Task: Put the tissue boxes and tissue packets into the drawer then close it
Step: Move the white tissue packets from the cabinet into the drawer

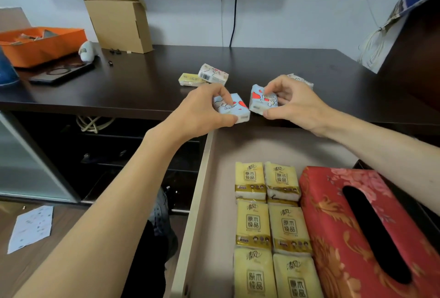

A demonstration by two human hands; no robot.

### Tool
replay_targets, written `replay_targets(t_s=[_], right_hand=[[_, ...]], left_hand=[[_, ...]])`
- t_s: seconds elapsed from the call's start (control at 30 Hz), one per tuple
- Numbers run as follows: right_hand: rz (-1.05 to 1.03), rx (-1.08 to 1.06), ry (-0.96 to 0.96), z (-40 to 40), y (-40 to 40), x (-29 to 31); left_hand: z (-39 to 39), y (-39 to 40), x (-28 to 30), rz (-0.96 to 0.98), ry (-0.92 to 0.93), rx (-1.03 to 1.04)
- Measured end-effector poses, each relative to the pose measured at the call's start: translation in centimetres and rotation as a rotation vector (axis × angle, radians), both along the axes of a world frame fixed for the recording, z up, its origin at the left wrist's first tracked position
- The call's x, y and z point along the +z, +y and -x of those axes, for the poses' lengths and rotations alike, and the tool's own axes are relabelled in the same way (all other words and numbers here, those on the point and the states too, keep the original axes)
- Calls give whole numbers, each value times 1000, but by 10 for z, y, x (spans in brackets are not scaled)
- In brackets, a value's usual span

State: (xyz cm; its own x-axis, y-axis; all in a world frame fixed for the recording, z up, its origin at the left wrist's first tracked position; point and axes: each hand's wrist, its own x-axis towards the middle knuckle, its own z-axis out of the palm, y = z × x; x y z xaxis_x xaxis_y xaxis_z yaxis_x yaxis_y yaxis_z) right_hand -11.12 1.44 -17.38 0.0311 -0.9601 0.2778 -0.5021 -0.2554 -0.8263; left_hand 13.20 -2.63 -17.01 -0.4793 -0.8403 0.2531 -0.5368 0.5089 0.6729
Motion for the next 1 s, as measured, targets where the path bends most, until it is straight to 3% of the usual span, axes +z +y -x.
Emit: replay_targets(t_s=[0.13, 0.23, 0.4, 0.53, 0.63, 1.0], right_hand=[[58, 62, -4, -6, 44, -4], [-21, 121, 76, -6, 94, -4], [-110, 86, 581, -2, 150, -12], [-137, 178, 788, -1, 161, -19], [-121, 229, 813, -3, 161, -20], [-117, 211, 870, -13, 158, -29]], left_hand=[[-9, 35, 9, 53, -38, -148], [-25, 63, 2, 23, -77, -250], [-31, 101, -19, 48, -154, -335], [-23, 117, -31, 180, -215, -367], [-18, 121, -38, 225, -300, -378], [-12, 122, -53, 112, -489, -374]])
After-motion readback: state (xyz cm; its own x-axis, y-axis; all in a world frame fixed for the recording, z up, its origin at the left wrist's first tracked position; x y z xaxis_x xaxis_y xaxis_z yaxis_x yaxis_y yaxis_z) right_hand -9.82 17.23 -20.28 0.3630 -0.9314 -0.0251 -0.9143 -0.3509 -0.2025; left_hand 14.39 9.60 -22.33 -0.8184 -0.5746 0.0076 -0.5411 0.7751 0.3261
